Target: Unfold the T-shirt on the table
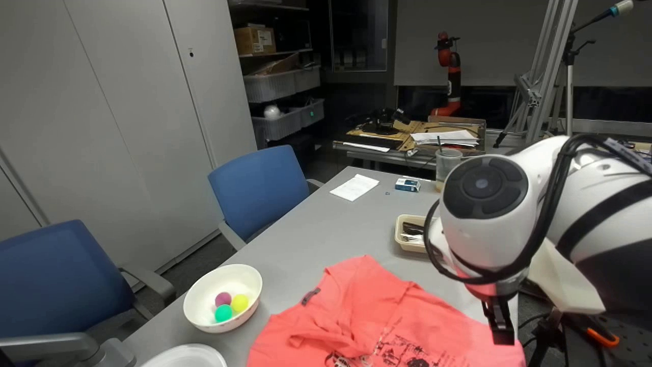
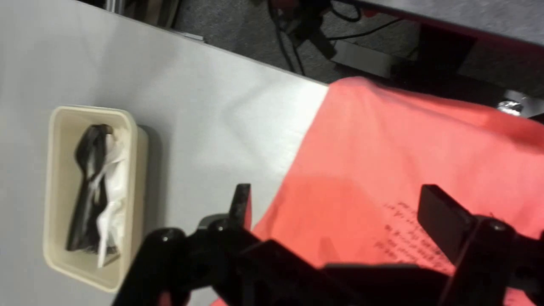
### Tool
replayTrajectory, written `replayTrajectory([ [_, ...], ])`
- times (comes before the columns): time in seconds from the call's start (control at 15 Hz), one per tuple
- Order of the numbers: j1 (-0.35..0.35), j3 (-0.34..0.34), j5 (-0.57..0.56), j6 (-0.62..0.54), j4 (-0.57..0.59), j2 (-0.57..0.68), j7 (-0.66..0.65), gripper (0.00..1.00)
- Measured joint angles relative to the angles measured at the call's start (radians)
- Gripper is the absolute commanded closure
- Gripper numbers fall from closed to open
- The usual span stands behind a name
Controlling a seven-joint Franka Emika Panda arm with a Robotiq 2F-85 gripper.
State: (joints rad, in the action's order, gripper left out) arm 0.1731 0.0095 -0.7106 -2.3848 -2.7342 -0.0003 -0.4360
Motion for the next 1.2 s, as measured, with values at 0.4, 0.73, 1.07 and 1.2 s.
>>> replayTrajectory([
  [0.4, -0.047, 0.016, -0.029, 0.016, -0.001, -0.038, -0.011, 0.00],
  [0.73, -0.048, 0.020, -0.034, 0.009, 0.003, -0.028, -0.007, 0.00],
  [1.07, -0.041, 0.069, -0.049, -0.189, 0.081, 0.038, -0.005, 0.00],
  [1.2, -0.032, 0.089, -0.047, -0.273, 0.137, 0.072, -0.005, 0.00],
])
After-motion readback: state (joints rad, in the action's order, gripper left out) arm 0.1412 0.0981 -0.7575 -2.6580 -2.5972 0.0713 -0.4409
